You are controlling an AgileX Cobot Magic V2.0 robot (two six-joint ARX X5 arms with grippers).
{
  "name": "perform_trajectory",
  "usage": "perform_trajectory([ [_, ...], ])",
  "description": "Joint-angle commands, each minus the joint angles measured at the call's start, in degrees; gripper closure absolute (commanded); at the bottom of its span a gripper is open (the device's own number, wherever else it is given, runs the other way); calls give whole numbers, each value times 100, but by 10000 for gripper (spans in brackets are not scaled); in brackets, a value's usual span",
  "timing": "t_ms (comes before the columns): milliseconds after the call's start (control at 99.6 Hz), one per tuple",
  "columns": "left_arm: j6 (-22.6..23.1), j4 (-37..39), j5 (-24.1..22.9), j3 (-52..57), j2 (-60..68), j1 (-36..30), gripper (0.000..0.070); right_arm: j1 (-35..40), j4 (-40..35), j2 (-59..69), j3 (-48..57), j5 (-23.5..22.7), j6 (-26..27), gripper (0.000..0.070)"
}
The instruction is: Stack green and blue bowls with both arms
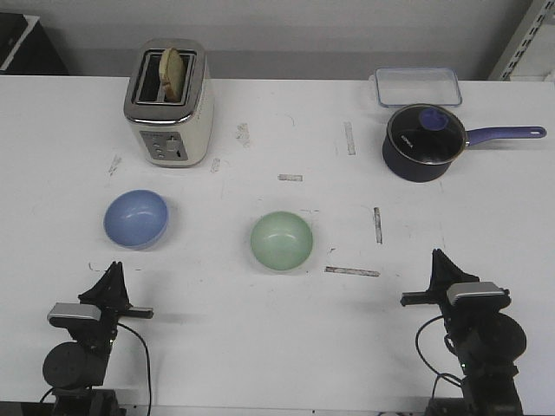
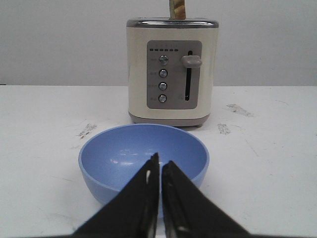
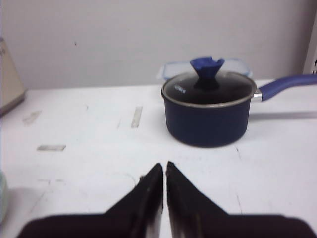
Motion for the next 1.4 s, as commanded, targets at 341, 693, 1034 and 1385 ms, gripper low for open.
perform_trajectory([
  [341,31,85,20,-125,-11,11,698,2,313,-601,-2,44,-321,699],
  [693,31,85,20,-125,-11,11,698,2,315,-669,-2,595,-525,699],
  [1034,31,85,20,-125,-11,11,698,4,308,-669,-2,605,-525,699],
  [1385,9,168,20,-120,-11,11,698,4,313,-669,-2,605,-525,699],
])
